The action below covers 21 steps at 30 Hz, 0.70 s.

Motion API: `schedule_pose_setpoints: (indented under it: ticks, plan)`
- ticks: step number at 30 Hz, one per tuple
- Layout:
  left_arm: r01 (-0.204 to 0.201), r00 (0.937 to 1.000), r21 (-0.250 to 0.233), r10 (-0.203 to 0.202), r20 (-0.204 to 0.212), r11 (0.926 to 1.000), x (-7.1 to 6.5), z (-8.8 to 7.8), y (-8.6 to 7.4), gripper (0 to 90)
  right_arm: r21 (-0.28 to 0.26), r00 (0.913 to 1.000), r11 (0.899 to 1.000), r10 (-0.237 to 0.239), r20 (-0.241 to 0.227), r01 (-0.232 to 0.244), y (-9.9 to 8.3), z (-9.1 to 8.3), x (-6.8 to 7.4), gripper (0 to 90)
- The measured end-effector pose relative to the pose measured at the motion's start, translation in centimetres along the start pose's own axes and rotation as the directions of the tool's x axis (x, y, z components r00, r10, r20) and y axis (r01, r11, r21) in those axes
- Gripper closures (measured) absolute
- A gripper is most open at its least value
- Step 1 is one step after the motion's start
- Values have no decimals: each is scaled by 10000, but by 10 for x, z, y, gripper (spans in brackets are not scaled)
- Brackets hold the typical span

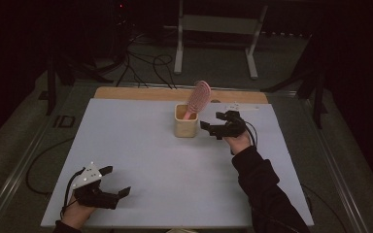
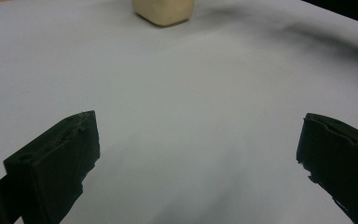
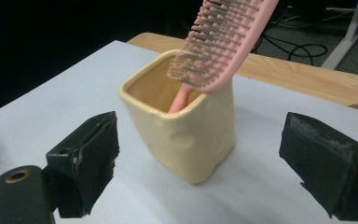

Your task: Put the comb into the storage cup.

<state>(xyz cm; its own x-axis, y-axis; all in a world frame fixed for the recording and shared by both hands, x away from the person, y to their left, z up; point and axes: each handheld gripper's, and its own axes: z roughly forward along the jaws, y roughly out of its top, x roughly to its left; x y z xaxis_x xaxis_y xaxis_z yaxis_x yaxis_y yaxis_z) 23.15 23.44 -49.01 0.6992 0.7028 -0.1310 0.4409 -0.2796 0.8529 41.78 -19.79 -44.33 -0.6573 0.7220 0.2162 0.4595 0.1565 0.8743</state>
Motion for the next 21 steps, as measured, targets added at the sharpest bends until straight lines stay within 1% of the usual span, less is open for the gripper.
schedule_pose_setpoints:
  ticks: [1,8,9,14,15,18,21]
  plan:
    - [5,10000,4,-5,0,10000,0,0,0,2,-19,10000,10000,13,-83,-13,-2,-4,1,115]
    - [26,10000,-6,-26,-17,10000,0,0,0,2,-41,9997,10000,-69,-214,68,-10,-16,2,115]
    - [14,10000,-5,-14,-21,10000,0,0,0,2,-64,9996,9999,-137,-239,135,-13,-20,3,115]
    - [18,10000,-2,-18,-11,10000,0,0,0,2,-69,9991,9997,-236,-364,234,-19,-26,6,115]
    - [24,10000,-2,-24,-20,10000,0,0,0,2,-65,9986,9996,-271,-455,269,-22,-29,7,115]
    - [10,10000,-9,-10,-10,10000,0,0,0,2,-115,9983,9996,-265,-511,260,-25,-32,8,115]
    - [3,10000,28,-3,-6,10000,-1,1,0,2,-89,9974,9993,-364,-619,360,-33,-38,11,115]
